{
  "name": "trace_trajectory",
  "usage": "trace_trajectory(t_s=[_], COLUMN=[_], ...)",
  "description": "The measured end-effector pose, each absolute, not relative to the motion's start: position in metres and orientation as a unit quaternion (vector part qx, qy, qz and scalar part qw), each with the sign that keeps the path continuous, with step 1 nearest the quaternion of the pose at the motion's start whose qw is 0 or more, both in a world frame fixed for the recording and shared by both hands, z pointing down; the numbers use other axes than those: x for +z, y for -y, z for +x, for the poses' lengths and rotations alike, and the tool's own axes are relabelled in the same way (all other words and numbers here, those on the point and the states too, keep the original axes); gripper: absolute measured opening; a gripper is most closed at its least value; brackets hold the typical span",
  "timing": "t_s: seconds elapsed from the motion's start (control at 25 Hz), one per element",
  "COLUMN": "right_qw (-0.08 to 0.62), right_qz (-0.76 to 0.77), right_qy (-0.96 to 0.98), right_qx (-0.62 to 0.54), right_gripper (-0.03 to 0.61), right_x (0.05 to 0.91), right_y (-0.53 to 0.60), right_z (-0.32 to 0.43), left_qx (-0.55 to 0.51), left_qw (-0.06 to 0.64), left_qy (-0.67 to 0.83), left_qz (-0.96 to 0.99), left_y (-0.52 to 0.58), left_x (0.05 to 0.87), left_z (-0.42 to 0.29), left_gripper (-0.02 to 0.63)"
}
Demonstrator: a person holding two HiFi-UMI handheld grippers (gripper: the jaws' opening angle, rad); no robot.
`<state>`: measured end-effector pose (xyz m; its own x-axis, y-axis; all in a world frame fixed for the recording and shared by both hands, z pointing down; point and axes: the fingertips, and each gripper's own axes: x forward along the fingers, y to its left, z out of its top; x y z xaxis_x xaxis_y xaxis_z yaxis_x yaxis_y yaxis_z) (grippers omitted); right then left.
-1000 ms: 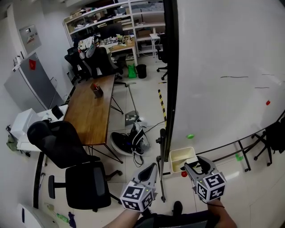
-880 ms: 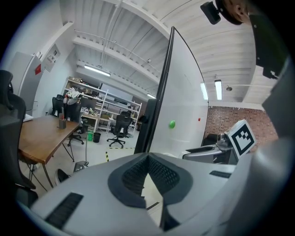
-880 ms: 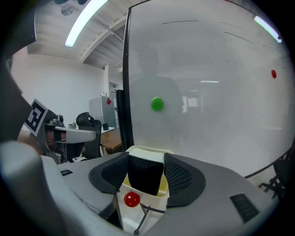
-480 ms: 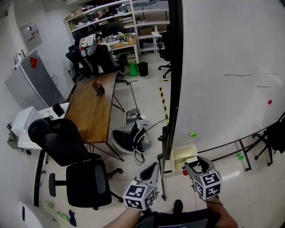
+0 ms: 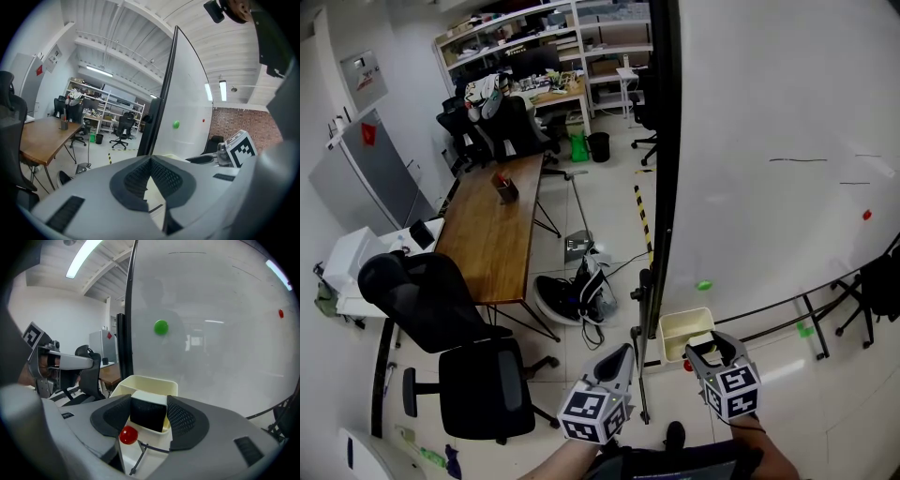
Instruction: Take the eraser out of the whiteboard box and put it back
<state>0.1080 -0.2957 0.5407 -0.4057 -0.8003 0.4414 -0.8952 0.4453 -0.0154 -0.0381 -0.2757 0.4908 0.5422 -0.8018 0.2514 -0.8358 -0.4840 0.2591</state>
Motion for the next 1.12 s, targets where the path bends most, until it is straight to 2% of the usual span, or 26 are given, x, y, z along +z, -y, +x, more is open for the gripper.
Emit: trace_trajectory(t_s=[0.24,0.4,0.68,0.76,0.92,1.04,1.12], right_qw=[0.197,0.206,0.132,0.101,0.045,0.005,-0.012], right_qz=[0.509,0.505,0.502,0.495,0.487,0.475,0.469], right_qy=[0.828,0.829,0.847,0.856,0.868,0.878,0.882], right_qx=[0.124,0.120,0.111,0.108,0.086,0.064,0.051], right_gripper=[0.273,0.306,0.304,0.246,0.231,0.148,0.129], right_x=[0.545,0.538,0.473,0.447,0.393,0.357,0.340], right_y=[0.298,0.297,0.285,0.282,0.271,0.263,0.260], right_z=[0.108,0.107,0.112,0.112,0.114,0.114,0.115], left_qx=[0.047,0.039,0.003,-0.008,-0.026,-0.050,-0.057], left_qw=[0.178,0.175,0.155,0.142,0.122,0.114,0.098], left_qy=[0.473,0.472,0.481,0.482,0.489,0.489,0.492], left_qz=[0.862,0.863,0.863,0.864,0.863,0.864,0.863], left_y=[0.280,0.282,0.280,0.278,0.271,0.265,0.260], left_x=[0.493,0.484,0.443,0.425,0.398,0.378,0.362], left_z=[-0.036,-0.036,-0.047,-0.050,-0.059,-0.064,-0.064], left_gripper=[0.031,0.031,0.031,0.031,0.031,0.031,0.031])
